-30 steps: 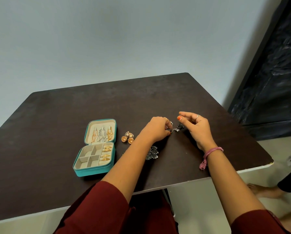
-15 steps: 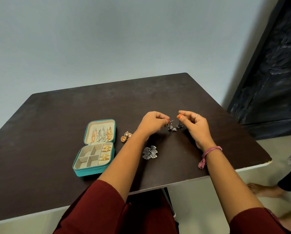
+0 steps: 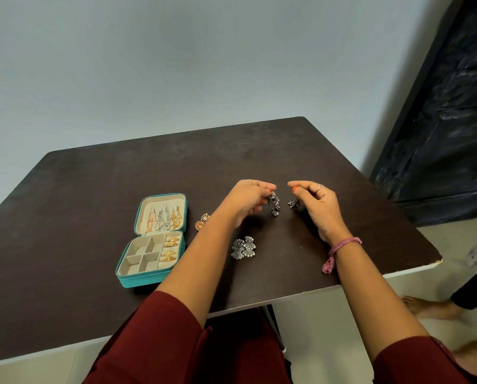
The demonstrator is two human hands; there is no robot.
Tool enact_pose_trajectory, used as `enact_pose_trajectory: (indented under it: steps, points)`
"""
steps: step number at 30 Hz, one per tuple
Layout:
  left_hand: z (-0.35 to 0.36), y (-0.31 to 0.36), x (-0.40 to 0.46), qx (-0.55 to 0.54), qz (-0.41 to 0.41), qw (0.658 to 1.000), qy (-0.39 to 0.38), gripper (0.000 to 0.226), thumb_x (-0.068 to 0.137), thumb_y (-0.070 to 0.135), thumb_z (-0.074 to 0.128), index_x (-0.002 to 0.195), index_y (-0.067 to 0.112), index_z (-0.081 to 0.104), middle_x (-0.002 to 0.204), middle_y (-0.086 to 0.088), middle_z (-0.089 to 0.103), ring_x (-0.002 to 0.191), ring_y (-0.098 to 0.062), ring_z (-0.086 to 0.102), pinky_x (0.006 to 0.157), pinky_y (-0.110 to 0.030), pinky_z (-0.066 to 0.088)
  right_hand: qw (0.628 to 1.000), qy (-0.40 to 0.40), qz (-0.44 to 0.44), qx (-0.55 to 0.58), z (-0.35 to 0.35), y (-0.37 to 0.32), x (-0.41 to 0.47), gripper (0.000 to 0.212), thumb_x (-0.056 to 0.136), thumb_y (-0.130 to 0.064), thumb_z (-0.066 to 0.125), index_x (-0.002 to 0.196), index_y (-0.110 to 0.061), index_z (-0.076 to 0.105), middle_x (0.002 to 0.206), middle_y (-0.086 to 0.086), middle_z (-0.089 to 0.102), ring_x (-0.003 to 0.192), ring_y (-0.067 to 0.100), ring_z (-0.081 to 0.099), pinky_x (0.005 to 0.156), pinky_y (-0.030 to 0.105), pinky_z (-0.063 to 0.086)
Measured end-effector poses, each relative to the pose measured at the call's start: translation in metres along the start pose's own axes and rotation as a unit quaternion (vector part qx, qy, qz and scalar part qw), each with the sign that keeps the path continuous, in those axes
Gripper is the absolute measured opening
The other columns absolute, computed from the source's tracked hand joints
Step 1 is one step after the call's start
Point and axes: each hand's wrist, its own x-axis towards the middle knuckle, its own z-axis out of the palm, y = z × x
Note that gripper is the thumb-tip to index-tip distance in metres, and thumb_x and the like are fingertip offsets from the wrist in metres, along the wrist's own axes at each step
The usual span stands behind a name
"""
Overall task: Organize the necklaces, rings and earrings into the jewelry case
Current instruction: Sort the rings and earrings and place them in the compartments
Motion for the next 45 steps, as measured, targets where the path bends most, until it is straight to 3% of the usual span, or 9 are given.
enact_pose_trajectory:
  steps: [6, 11, 17, 20, 24, 32, 36, 39, 45]
  points:
    - [0.001, 0.003, -0.003, -0.069, -0.024, 0.997, -0.021, 0.026, 0.092, 0.007, 0.047, 0.085, 0.019, 0.068, 0.077, 0.004, 0.057, 0.069, -0.008, 0.053, 0.065, -0.019, 0.044, 1.000, -0.029, 0.007, -0.002, 0.000, -0.003, -0.001, 0.019, 0.092, -0.006, 0.056, 0.095, -0.016, 0.072, 0.084, -0.003, 0.069, 0.076, -0.005, 0.060, 0.074, 0.013, 0.046]
    - [0.004, 0.004, -0.004, -0.122, -0.035, 0.991, -0.031, 0.023, 0.091, 0.007, 0.048, 0.088, 0.016, 0.069, 0.068, 0.005, 0.056, 0.065, -0.007, 0.053, 0.059, -0.016, 0.043, 0.999, -0.049, 0.001, -0.007, 0.000, -0.005, -0.003, 0.012, 0.089, -0.011, 0.063, 0.091, -0.018, 0.073, 0.087, -0.001, 0.071, 0.082, 0.002, 0.062, 0.076, 0.016, 0.049]
    - [0.006, 0.003, -0.004, -0.135, -0.044, 0.989, -0.040, 0.023, 0.087, 0.003, 0.051, 0.090, 0.016, 0.070, 0.090, -0.003, 0.063, 0.074, -0.009, 0.056, 0.066, -0.018, 0.044, 0.996, -0.088, -0.002, -0.034, 0.000, -0.006, -0.005, 0.014, 0.084, -0.019, 0.070, 0.096, -0.013, 0.074, 0.090, 0.017, 0.072, 0.077, 0.014, 0.060, 0.070, 0.025, 0.050]
    - [0.006, 0.002, -0.004, -0.147, -0.043, 0.988, -0.036, 0.021, 0.087, 0.002, 0.054, 0.093, 0.014, 0.070, 0.087, -0.002, 0.064, 0.071, -0.006, 0.058, 0.069, -0.018, 0.046, 0.995, -0.092, -0.001, -0.043, -0.001, -0.005, -0.004, 0.013, 0.084, -0.020, 0.070, 0.096, -0.016, 0.074, 0.085, 0.019, 0.069, 0.072, 0.015, 0.056, 0.067, 0.027, 0.048]
    - [0.005, 0.000, -0.002, -0.168, -0.024, 0.985, -0.010, 0.017, 0.088, 0.005, 0.057, 0.088, 0.017, 0.069, 0.077, 0.001, 0.063, 0.069, -0.005, 0.059, 0.067, -0.017, 0.046, 0.997, -0.066, 0.002, -0.044, -0.001, -0.004, -0.003, 0.009, 0.085, -0.014, 0.070, 0.089, -0.022, 0.073, 0.074, 0.008, 0.062, 0.067, 0.011, 0.051, 0.060, 0.019, 0.044]
    - [0.001, -0.001, 0.004, -0.055, 0.031, 0.998, -0.003, 0.017, 0.091, 0.002, 0.056, 0.092, 0.016, 0.067, 0.084, 0.002, 0.065, 0.077, -0.006, 0.059, 0.072, -0.017, 0.048, 1.000, -0.016, 0.024, 0.002, -0.002, -0.002, -0.001, 0.010, 0.085, -0.012, 0.069, 0.083, -0.021, 0.072, 0.082, 0.008, 0.065, 0.074, 0.013, 0.054, 0.065, 0.019, 0.045]
    - [-0.003, 0.003, 0.005, -0.081, 0.019, 0.997, -0.009, 0.022, 0.091, -0.001, 0.051, 0.091, 0.017, 0.064, 0.082, 0.000, 0.064, 0.072, -0.006, 0.061, 0.070, -0.019, 0.046, 0.999, -0.012, 0.027, 0.011, -0.002, 0.000, 0.000, 0.008, 0.085, -0.013, 0.070, 0.085, -0.021, 0.072, 0.085, 0.008, 0.066, 0.077, 0.012, 0.056, 0.070, 0.020, 0.047]
    - [-0.007, 0.006, 0.003, -0.087, 0.015, 0.996, -0.032, 0.028, 0.090, -0.007, 0.046, 0.095, 0.014, 0.064, 0.084, 0.001, 0.064, 0.067, -0.004, 0.061, 0.067, -0.018, 0.046, 0.999, 0.001, 0.020, 0.040, -0.002, -0.002, 0.001, 0.009, 0.087, -0.012, 0.067, 0.093, -0.014, 0.073, 0.087, 0.002, 0.070, 0.083, 0.005, 0.061, 0.076, 0.013, 0.049]
    - [-0.017, 0.012, -0.003, -0.047, 0.007, 0.997, -0.061, 0.039, 0.090, -0.011, 0.040, 0.109, 0.014, 0.064, 0.095, 0.003, 0.067, 0.067, -0.002, 0.061, 0.065, -0.017, 0.043, 0.993, 0.003, 0.062, 0.096, -0.006, -0.002, 0.003, 0.019, 0.094, -0.017, 0.056, 0.103, -0.014, 0.072, 0.086, -0.001, 0.069, 0.067, 0.002, 0.048, 0.060, 0.013, 0.039]
